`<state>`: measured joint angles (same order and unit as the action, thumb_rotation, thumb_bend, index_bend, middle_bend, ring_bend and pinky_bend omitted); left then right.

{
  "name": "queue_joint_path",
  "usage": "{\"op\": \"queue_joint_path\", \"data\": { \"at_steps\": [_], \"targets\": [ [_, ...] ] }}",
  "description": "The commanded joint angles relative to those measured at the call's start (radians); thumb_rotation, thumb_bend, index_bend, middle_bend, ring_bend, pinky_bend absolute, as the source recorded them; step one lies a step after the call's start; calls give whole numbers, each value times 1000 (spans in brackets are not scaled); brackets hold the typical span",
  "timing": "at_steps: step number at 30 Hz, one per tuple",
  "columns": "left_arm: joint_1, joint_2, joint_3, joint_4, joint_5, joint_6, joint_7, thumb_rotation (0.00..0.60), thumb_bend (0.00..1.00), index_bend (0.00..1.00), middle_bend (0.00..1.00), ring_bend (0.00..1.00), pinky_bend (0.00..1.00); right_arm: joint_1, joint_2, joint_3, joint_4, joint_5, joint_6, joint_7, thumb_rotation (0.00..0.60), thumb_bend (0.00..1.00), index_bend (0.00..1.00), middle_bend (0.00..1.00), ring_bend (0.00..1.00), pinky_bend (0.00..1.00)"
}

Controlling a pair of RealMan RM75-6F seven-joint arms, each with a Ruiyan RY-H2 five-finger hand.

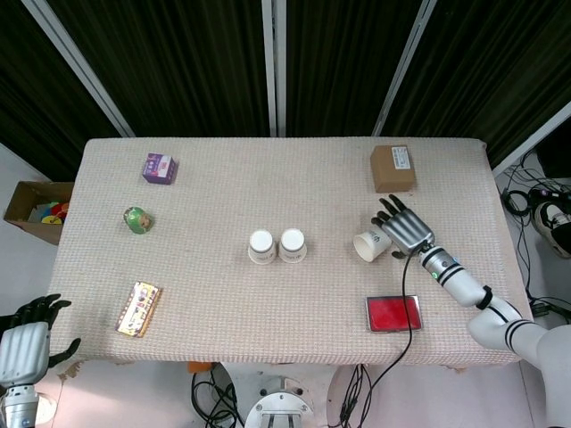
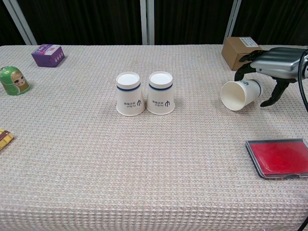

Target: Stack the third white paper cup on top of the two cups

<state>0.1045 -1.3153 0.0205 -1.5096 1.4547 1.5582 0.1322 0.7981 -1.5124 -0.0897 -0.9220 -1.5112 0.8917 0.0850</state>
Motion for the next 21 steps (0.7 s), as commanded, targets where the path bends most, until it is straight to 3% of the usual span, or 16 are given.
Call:
{"op": "queue_joint_path", "data": {
  "at_steps": [1, 14, 21],
  "targets": [
    [0, 3, -1, -7, 1, 1, 7, 600, 188, 285, 188, 139, 169, -16, -38, 4, 56, -27, 24, 63, 600, 52, 282, 281, 4, 0],
    [-1, 6, 2, -29, 0, -6, 27, 600, 188, 285, 188, 139, 169, -83, -79, 23, 143, -53, 129, 413, 600, 73, 289, 284, 12, 0],
    [0, 9, 1, -45, -2, -5, 48, 600, 188, 285, 188, 139, 169, -109, -133, 9, 255, -78, 146, 549, 600, 112, 336, 317, 44, 6]
  ]
}}
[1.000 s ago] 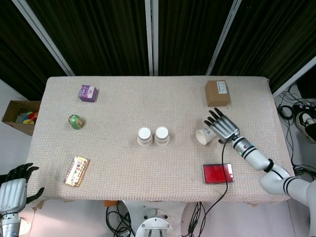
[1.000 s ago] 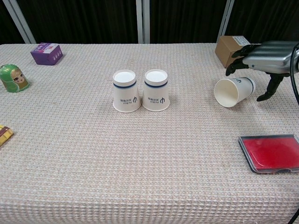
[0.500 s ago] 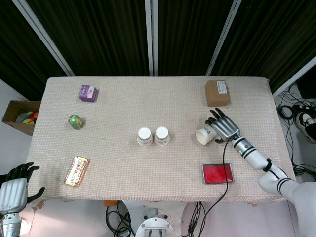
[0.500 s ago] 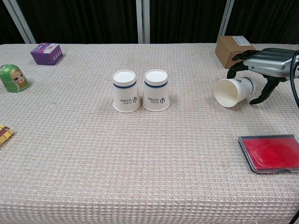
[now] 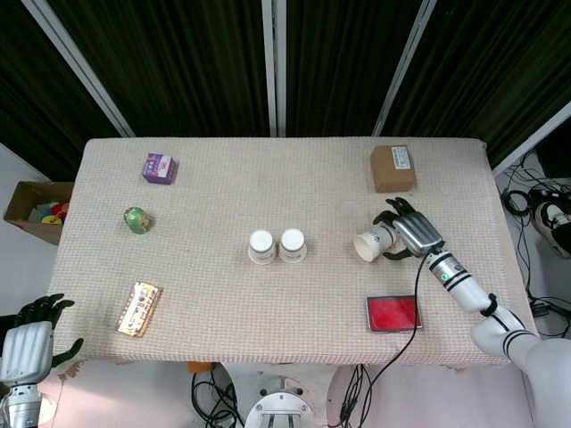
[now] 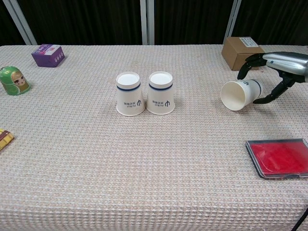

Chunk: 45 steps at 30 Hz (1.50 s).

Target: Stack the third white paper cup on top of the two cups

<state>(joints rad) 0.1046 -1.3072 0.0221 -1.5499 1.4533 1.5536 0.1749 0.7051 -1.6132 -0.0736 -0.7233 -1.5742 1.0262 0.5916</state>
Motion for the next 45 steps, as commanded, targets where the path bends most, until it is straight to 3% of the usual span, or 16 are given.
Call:
{"op": "queue_joint_path", "data": {
  "at_steps": [1, 9, 15, 18, 21, 25, 30, 37, 45],
  "targets": [
    [-1, 1, -1, -8, -1, -2, 8, 600, 188, 285, 188, 139, 169, -19, -46, -8, 81, -17, 10, 55, 600, 122, 348, 327, 51, 10],
    [-6, 8, -3, -28, 3, -1, 30, 600, 187, 285, 188, 139, 169, -29, -123, -9, 197, -43, 54, 110, 600, 191, 477, 419, 105, 33],
    [-7, 18, -4, -34, 5, 2, 33, 600, 187, 285, 188, 139, 169, -23, -73, 28, 154, -70, 226, 0, 600, 228, 492, 427, 111, 33],
    [-10, 18, -3, -32, 9, -2, 31, 600, 187, 285, 188, 139, 169, 17, 12, 45, 27, -109, 298, -181, 600, 230, 492, 427, 111, 33],
    [-12, 15, -2, -26, 16, -1, 25, 600, 187, 285, 188, 139, 169, 82, 132, 72, -195, -149, 294, -443, 600, 231, 494, 426, 111, 34],
    [-9, 9, 0, -13, 26, 7, 10, 600, 187, 285, 188, 139, 169, 180, 287, 129, -528, -166, 162, -830, 600, 230, 498, 425, 111, 33],
    [0, 6, 5, 11, 33, 20, -19, 600, 188, 285, 188, 139, 169, 280, 355, 210, -751, -126, -34, -1220, 600, 231, 503, 422, 111, 29],
    [20, -3, 7, 53, 26, 38, -74, 600, 188, 285, 188, 139, 169, 380, 355, 294, -862, -62, -193, -1552, 600, 231, 500, 421, 111, 8],
    [28, -26, 7, 100, 24, 39, -124, 600, 187, 285, 188, 139, 169, 464, 260, 323, -846, 11, -304, -1842, 600, 230, 465, 396, 94, 0]
  ]
}}
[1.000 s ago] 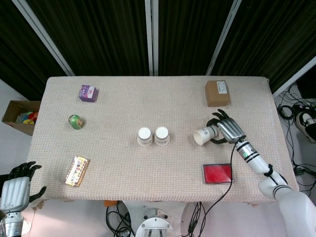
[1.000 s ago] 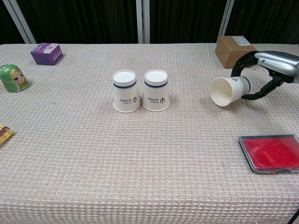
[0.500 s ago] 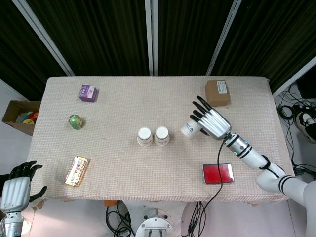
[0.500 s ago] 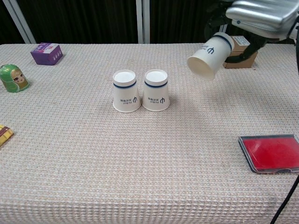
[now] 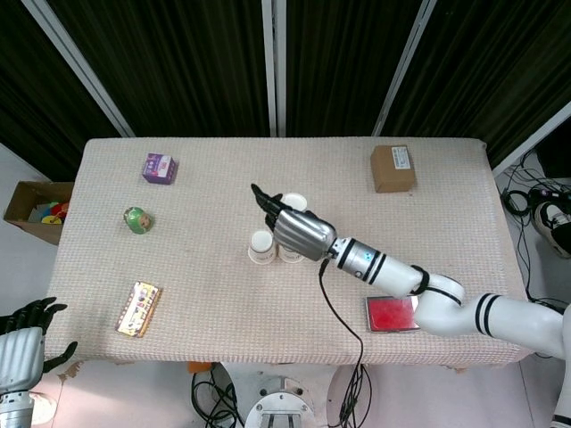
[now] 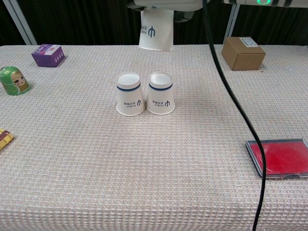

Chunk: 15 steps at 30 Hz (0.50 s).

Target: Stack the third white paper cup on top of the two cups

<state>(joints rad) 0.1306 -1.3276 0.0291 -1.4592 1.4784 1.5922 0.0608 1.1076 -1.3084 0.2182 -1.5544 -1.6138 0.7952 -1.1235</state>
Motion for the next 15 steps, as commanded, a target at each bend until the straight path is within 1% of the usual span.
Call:
{"op": "queue_joint_path", "data": {
  "at_steps": [1, 6, 12, 15],
  "targets": [
    [3, -8, -1, 15, -1, 0, -16, 600, 187, 285, 188, 139, 169, 69, -63, 30, -7, 62, -79, -165, 600, 230, 456, 390, 88, 0],
    [8, -17, -1, 39, -4, -2, -43, 600, 187, 285, 188, 139, 169, 75, -127, 17, 19, 102, -68, -287, 600, 228, 416, 373, 72, 0],
    [12, -29, -3, 70, -12, -9, -76, 600, 187, 285, 188, 139, 169, 38, -168, -17, 38, 136, -2, -384, 600, 226, 379, 353, 59, 0],
    [10, -34, -2, 77, -8, -14, -83, 600, 187, 285, 188, 139, 169, 15, -198, -31, 52, 173, 30, -422, 600, 224, 357, 337, 47, 0]
  ]
}}
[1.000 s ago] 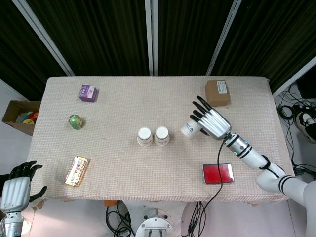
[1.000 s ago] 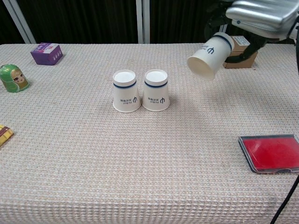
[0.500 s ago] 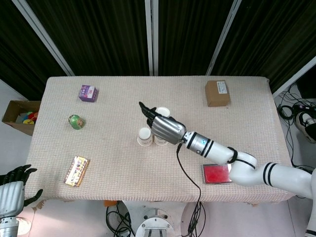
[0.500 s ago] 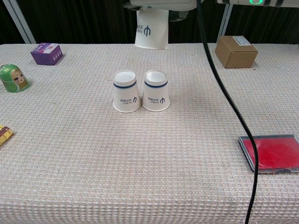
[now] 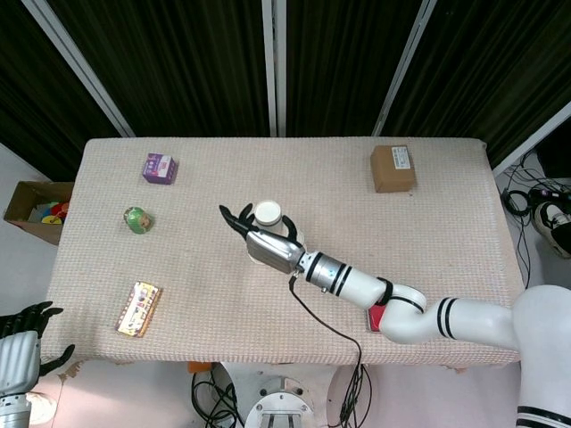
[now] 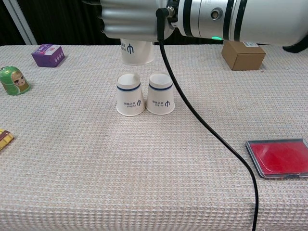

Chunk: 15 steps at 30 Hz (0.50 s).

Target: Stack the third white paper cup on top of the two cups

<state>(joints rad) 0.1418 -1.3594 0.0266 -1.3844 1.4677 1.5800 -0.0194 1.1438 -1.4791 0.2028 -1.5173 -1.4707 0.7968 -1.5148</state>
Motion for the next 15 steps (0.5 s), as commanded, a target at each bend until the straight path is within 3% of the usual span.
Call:
{"op": "queue_joint_path", "data": {
  "at_steps": [1, 15],
  "targets": [
    [-2, -4, 1, 4, 4, -4, -4, 600, 187, 285, 188, 139, 169, -26, -40, -21, 22, 36, 39, -42, 600, 223, 353, 333, 45, 0],
    [-3, -3, -1, 3, -2, -16, -6, 600, 187, 284, 188, 139, 169, -58, -111, -66, 72, 19, 124, -32, 600, 217, 309, 309, 14, 0]
  ]
}}
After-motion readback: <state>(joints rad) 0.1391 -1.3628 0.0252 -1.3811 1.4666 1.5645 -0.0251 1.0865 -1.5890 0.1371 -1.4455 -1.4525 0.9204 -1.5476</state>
